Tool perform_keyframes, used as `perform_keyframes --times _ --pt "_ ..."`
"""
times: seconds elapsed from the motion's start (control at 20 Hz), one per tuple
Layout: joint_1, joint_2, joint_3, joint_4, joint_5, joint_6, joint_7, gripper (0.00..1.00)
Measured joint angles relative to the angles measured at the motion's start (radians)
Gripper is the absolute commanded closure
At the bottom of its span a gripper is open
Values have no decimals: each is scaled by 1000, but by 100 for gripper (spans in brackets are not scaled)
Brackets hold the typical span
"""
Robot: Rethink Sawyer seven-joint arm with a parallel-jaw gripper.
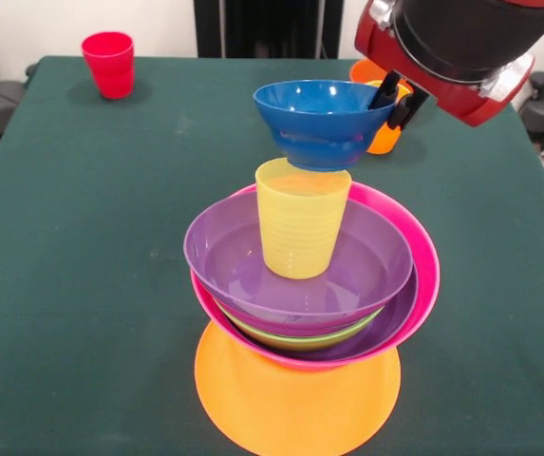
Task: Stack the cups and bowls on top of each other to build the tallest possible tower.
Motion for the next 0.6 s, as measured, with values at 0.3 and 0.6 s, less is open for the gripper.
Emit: perform_keyframes --times 0.3,0.6 --pt "-24 21 -83 -15 84 0 0 100" --pt "-48 44 -182 -29 187 -9 0 100"
